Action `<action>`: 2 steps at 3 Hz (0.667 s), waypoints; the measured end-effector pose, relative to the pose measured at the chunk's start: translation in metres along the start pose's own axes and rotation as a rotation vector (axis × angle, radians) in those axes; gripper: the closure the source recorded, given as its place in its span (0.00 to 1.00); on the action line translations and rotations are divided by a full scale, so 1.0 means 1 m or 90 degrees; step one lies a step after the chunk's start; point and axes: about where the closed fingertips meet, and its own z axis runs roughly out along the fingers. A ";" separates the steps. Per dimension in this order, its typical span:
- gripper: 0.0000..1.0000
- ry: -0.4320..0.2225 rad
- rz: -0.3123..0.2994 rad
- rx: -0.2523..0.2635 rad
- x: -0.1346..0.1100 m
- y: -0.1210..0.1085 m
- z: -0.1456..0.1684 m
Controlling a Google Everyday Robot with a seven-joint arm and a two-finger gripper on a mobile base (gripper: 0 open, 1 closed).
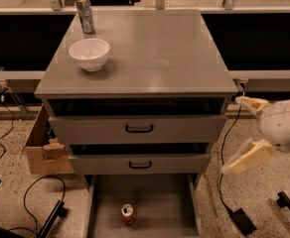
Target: Pick coke can from bottom drawer and place on counter
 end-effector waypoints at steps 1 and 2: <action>0.00 -0.104 -0.006 0.000 0.002 0.010 0.080; 0.00 -0.195 -0.013 0.026 0.004 0.007 0.151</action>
Offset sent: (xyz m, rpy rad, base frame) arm 0.1082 0.1242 -0.1663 0.3818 -0.3172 0.0359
